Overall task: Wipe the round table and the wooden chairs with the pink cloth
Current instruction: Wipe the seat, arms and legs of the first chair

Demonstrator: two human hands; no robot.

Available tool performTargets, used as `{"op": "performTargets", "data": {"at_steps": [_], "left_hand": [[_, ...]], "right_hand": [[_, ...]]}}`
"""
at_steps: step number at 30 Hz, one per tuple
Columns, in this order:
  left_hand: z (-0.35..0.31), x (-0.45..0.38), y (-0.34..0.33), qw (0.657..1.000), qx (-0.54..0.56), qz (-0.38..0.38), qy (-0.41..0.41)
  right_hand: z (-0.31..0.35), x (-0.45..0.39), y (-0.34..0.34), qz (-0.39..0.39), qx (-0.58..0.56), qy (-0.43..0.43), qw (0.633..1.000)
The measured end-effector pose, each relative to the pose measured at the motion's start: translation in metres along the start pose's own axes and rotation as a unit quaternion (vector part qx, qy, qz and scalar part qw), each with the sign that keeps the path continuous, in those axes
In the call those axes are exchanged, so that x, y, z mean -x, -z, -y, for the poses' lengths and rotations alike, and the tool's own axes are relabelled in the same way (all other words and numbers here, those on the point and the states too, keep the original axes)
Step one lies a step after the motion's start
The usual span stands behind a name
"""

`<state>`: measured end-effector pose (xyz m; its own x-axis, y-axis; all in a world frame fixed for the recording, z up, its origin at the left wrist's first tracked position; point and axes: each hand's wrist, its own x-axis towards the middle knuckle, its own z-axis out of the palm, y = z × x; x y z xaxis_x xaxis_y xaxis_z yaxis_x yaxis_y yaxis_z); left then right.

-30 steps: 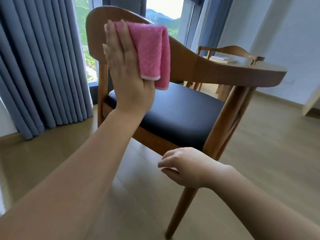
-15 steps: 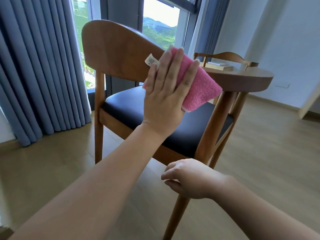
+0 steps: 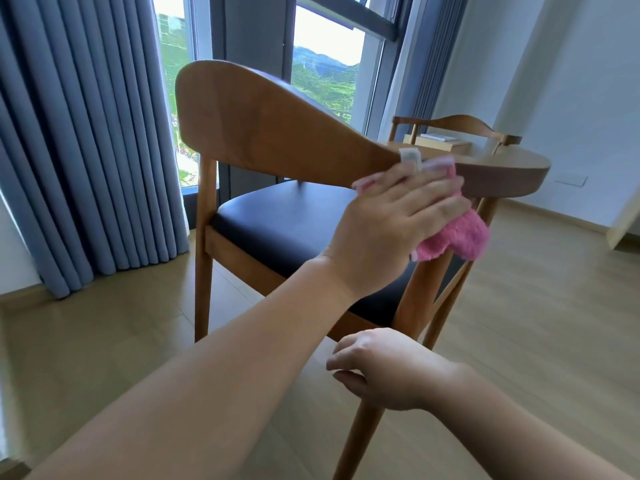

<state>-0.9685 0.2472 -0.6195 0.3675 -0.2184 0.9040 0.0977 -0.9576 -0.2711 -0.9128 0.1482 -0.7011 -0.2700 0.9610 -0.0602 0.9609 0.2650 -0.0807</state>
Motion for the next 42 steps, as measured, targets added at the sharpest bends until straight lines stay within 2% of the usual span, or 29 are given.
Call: {"op": "performTargets", "data": {"at_steps": [5,9,12,15,21,23,25,28,32,35,36,37,40,41,42], "left_hand": [[0.001,0.039,0.017,0.986,0.112,0.118,0.024],[0.013,0.076,0.032,0.954,0.184,0.171,0.161],[0.024,0.095,0.044,0.916,0.237,0.173,0.273],[0.037,0.109,0.06,0.872,0.268,0.2,0.357],[0.044,0.138,0.088,0.777,0.332,0.275,0.459],[0.04,0.144,0.094,0.755,0.349,0.294,0.471],[0.035,0.148,0.098,0.733,0.378,0.304,0.477],[0.03,0.155,0.105,0.689,0.435,0.288,0.504],[0.032,0.162,0.115,0.664,0.473,0.244,0.526],[0.039,0.166,0.124,0.648,0.479,0.247,0.539],[0.043,0.168,0.128,0.631,0.489,0.258,0.543],[0.046,0.171,0.131,0.602,0.513,0.264,0.552],[0.055,0.181,0.145,0.452,0.613,0.242,0.601],[0.056,0.183,0.149,0.422,0.635,0.238,0.601],[0.055,0.185,0.152,0.423,0.639,0.245,0.594]], "right_hand": [[-0.001,-0.001,-0.004,-0.001,0.009,0.002,1.0],[0.0,-0.002,-0.004,0.003,0.003,0.007,1.0],[-0.002,0.004,0.004,-0.027,0.003,0.001,1.0],[-0.003,0.009,0.018,-0.093,0.002,-0.008,0.996],[-0.003,0.008,0.026,-0.253,-0.086,-0.088,0.96],[0.003,-0.001,0.026,-0.25,-0.138,-0.109,0.952],[0.009,-0.015,0.025,-0.209,-0.129,-0.103,0.964],[0.021,-0.033,0.023,-0.201,-0.164,-0.059,0.964],[0.036,-0.051,0.016,-0.224,-0.199,-0.004,0.954],[0.041,-0.06,0.017,-0.237,-0.197,0.009,0.951],[0.042,-0.062,0.018,-0.24,-0.195,0.013,0.951],[0.042,-0.065,0.02,-0.244,-0.193,0.017,0.95],[0.044,-0.073,0.022,-0.24,-0.205,0.033,0.948],[0.046,-0.075,0.022,-0.232,-0.218,0.037,0.947],[0.049,-0.078,0.021,-0.227,-0.231,0.038,0.945]]}}
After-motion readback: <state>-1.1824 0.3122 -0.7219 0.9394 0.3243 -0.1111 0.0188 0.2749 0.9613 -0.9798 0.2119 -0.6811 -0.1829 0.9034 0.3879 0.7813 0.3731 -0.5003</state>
